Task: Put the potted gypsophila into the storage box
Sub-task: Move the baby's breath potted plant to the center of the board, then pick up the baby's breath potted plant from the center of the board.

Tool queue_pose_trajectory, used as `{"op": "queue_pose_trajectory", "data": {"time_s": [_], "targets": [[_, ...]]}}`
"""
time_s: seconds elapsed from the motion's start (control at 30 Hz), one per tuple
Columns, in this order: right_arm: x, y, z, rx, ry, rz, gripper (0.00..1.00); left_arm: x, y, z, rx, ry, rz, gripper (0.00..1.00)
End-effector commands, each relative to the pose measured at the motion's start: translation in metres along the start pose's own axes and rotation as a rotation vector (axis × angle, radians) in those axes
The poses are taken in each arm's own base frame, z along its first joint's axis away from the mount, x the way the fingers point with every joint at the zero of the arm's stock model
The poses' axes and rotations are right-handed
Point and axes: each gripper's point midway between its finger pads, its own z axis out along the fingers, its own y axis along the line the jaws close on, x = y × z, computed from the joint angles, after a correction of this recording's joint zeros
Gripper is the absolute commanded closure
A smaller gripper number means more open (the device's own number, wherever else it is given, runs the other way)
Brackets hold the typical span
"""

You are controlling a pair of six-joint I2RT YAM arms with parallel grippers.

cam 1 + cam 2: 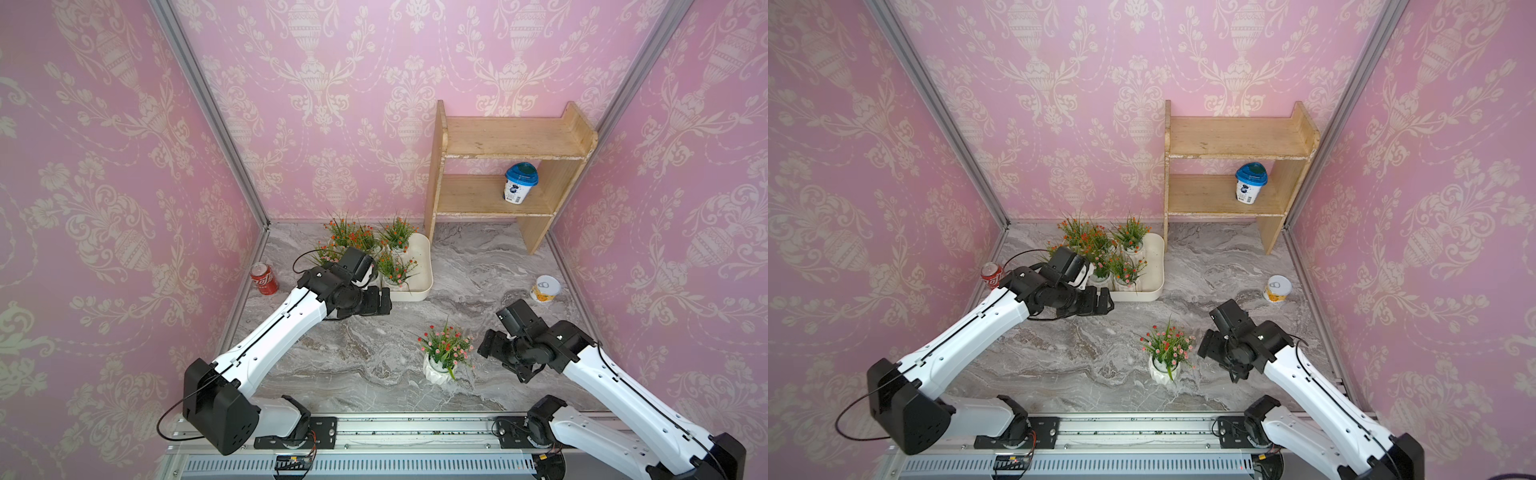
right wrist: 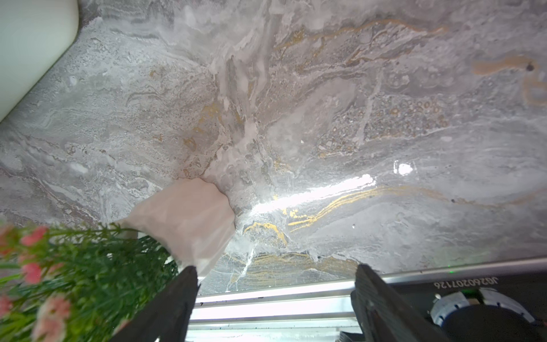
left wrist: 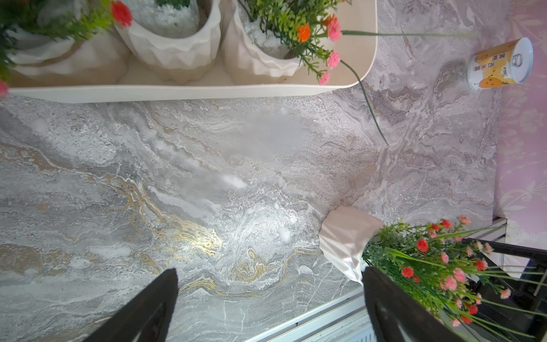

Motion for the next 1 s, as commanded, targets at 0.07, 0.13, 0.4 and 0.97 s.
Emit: {"op": "queue_pose_trajectory", "data": {"time_s": [0.07,0.13,0.4,0.97], "targets": [[0.021,-0.011,-0.005,0.016,0.094,-0.028,0.17,0.009,0.013,-0.008,-0.032,-0.003,0.008,0.01],[0.028,-0.012,-0.004,0.012,0.130,-0.078,0.20,0.011,0.014,-0.011,-0.028,-0.010,0.001,0.01],[0.054,0.016,0.002,-0.175,0.240,-0.199,0.33,0.015,0.018,-0.020,-0.035,-0.033,-0.015,0.01],[0.054,0.044,0.027,-0.216,0.223,-0.223,0.36,0.013,0.019,-0.021,-0.045,-0.032,-0.015,0.01]]}}
